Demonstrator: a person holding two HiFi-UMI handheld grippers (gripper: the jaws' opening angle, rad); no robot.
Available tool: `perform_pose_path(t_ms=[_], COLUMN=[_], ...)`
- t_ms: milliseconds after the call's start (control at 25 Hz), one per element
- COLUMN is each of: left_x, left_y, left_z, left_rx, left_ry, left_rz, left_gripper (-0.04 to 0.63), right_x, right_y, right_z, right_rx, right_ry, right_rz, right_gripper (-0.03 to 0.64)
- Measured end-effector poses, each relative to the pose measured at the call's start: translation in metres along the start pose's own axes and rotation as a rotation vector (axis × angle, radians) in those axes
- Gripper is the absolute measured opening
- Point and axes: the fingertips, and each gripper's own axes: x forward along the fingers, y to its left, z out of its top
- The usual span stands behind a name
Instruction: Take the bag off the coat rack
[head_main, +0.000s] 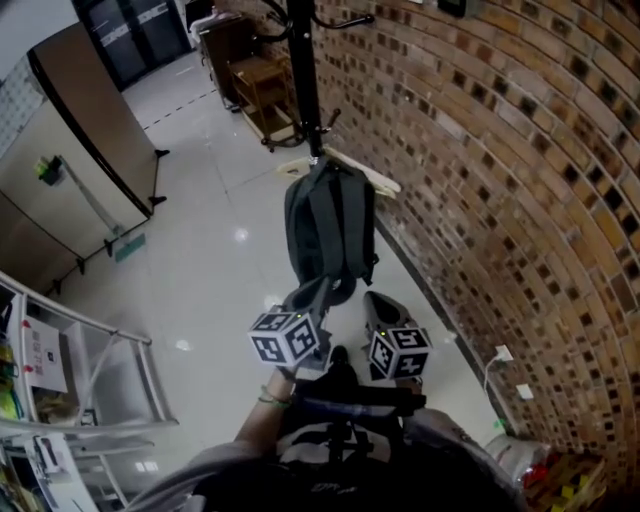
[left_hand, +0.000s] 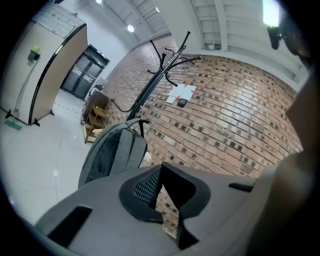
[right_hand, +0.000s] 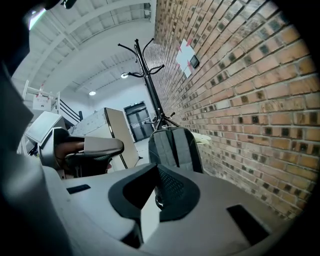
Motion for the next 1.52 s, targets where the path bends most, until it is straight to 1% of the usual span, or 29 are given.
perform_pose_path(t_ms=[120, 280, 400, 480, 560, 640, 720, 840, 1000, 1120, 1200, 1320, 1440, 1520], left_x=[0.027, 0.058, 0.077, 0.091, 0.105, 0.117, 0.128, 0.141, 0.156, 0.164, 0.169, 0.171, 0.175, 0.176], left_y=[0.006, 0.022, 0.044, 0.057, 0.066, 0.069, 0.067, 0.069, 0.078, 0.086, 0.092, 0.102, 0.102, 0.104], left_z=[0.02, 0.054, 0.081, 0.094, 0.102, 0.109, 0.112, 0.113, 0.113, 0.116, 0.118, 0.119, 0.123, 0.126], left_rx=[-0.011, -0.076, -0.131, -0.168, -0.198, -0.21, -0.199, -0.188, -0.218, -0.247, -0.287, -0.352, -0.412, -0.445], left_ry=[-0.023, -0.083, -0.15, -0.177, -0.181, -0.177, -0.162, -0.142, -0.156, -0.195, -0.235, -0.307, -0.384, -0.436], left_rz=[-0.019, -0.036, 0.007, 0.021, 0.005, -0.029, -0.06, -0.056, -0.023, 0.007, 0.035, 0.103, 0.149, 0.177], left_gripper=[0.008, 0.008, 0.008, 0.008, 0.008, 0.008, 0.008, 0.008, 0.008, 0.012, 0.012, 0.012, 0.012, 0.012], right_x=[0.02, 0.052, 0.076, 0.09, 0.104, 0.117, 0.127, 0.141, 0.158, 0.175, 0.186, 0.198, 0.212, 0.22], right_y=[-0.015, -0.03, -0.04, -0.048, -0.055, -0.06, -0.067, -0.075, -0.087, -0.099, -0.109, -0.118, -0.129, -0.137], right_z=[0.015, 0.043, 0.062, 0.072, 0.081, 0.09, 0.094, 0.103, 0.12, 0.132, 0.14, 0.152, 0.163, 0.167], right_rx=[0.001, -0.001, -0.012, -0.019, -0.021, -0.021, -0.027, -0.032, -0.054, -0.101, -0.123, -0.159, -0.199, -0.216], right_ry=[-0.005, -0.022, -0.031, -0.033, -0.041, -0.053, -0.051, -0.039, -0.029, -0.028, -0.007, 0.017, 0.036, 0.057], right_rz=[-0.011, -0.012, -0.022, -0.029, -0.032, -0.029, -0.028, -0.02, 0.014, 0.065, 0.09, 0.153, 0.212, 0.234], right_gripper=[0.009, 0.009, 0.009, 0.009, 0.009, 0.009, 0.009, 0.009, 0.009, 0.009, 0.009, 0.009, 0.009, 0.009])
